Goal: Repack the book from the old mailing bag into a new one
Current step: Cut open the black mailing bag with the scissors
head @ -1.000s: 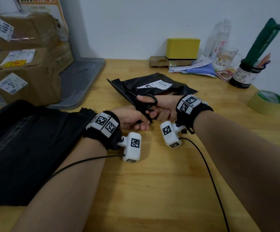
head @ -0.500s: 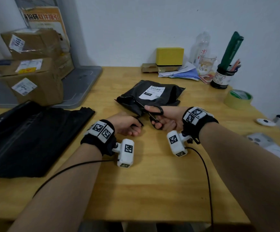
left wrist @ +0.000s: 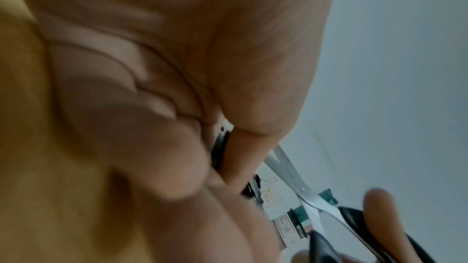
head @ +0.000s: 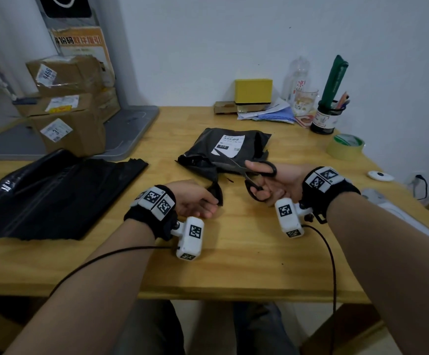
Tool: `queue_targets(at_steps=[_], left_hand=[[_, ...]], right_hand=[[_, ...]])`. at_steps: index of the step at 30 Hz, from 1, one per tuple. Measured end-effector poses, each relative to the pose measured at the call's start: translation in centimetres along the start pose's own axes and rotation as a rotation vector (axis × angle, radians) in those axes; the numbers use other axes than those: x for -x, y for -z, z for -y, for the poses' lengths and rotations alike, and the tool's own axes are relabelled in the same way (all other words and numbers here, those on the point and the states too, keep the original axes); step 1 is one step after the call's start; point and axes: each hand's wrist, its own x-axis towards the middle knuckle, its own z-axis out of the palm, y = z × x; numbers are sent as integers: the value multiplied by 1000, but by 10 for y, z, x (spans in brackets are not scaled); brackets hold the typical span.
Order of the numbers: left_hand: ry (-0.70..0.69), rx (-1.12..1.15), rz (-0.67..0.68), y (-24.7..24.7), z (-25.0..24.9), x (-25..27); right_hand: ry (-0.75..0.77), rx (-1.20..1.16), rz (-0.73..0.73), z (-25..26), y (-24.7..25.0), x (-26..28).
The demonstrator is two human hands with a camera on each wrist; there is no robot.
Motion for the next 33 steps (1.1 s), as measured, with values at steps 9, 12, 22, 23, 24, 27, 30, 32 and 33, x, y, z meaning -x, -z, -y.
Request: queue_targets(at_steps=[9, 12, 22, 23, 24, 27, 30, 32, 33], left_hand=[[68, 85, 88, 28, 8, 32], [4, 259, -104, 32, 6, 28], [-50, 463, -147, 29, -17, -14], [-35, 456, -150, 32, -20, -18], [-25, 446, -148, 36, -24, -22], [8, 394, -189, 48, -35, -33], [-13, 359, -253, 60, -38, -53], [-52, 309, -246, 65, -40, -64], [-72, 298, -244, 67, -41, -71]], right_hand=[[263, -161, -112, 5, -8, 4], [318, -256, -224, 7, -11, -1], [395, -263, -390, 31, -11, -12], [414, -266, -387, 38, -11, -14], [435, -275, -377, 44, -11, -16], [493, -331, -326, 59, -9, -30], [526, -365, -285, 70, -6, -52], [524, -345, -295, 74, -3, -67], [511, -322, -319, 74, 0, -74]])
